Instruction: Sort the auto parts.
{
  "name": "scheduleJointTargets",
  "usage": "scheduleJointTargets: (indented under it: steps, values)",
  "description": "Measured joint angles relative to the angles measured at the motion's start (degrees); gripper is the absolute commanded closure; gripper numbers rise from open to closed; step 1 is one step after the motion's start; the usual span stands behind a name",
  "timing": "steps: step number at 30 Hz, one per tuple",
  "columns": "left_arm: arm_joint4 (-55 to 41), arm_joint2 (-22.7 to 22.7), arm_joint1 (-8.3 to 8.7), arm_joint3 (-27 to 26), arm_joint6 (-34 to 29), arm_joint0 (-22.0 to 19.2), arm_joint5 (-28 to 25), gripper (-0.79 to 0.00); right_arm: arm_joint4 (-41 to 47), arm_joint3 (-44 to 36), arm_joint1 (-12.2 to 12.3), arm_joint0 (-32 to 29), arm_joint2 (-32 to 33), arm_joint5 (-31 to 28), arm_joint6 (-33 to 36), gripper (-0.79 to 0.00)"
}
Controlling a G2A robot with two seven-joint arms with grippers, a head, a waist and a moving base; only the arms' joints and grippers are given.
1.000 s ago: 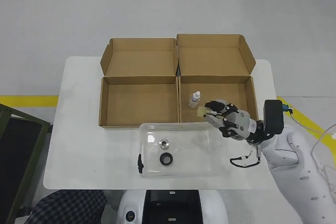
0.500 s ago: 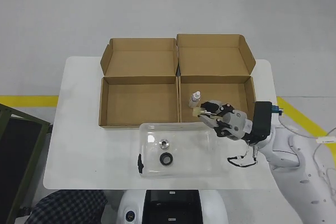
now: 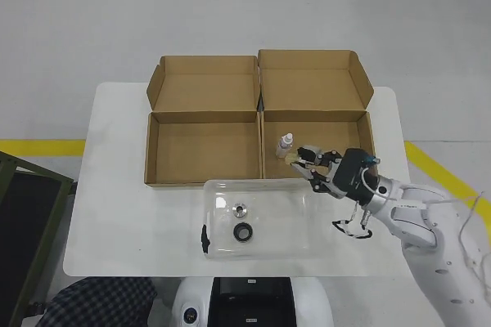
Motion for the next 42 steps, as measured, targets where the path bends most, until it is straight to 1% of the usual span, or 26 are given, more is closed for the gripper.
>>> scheduleJointTargets:
  steps: [6,10,15,20,27,33,42]
  values:
    - [0.0,0.0,0.00,0.0,0.0,0.0,0.0,-0.785,-3.0,0.7,0.2,0.0,1.1,2.7,3.7,0.000]
    - [0.0,0.0,0.00,0.0,0.0,0.0,0.0,-0.785,-4.9,1.0,0.3,0.6,1.5,4.5,7.4,0.000]
    - [0.0,0.0,0.00,0.0,0.0,0.0,0.0,-0.785,-3.8,3.5,0.2,3.1,0.6,5.7,10.9,0.000]
    - [0.0,0.0,0.00,0.0,0.0,0.0,0.0,-0.785,-3.3,6.8,-0.1,7.2,-1.5,6.5,15.6,0.000]
    - [0.0,0.0,0.00,0.0,0.0,0.0,0.0,-0.785,-4.1,10.7,-0.4,12.7,-5.2,6.1,22.6,0.000]
    - [0.0,0.0,0.00,0.0,0.0,0.0,0.0,-0.785,-4.1,14.2,-0.9,16.2,-8.6,6.1,25.5,0.000]
    - [0.0,0.0,0.00,0.0,0.0,0.0,0.0,-0.785,-3.2,21.9,-2.3,22.7,-14.5,6.4,28.7,0.000]
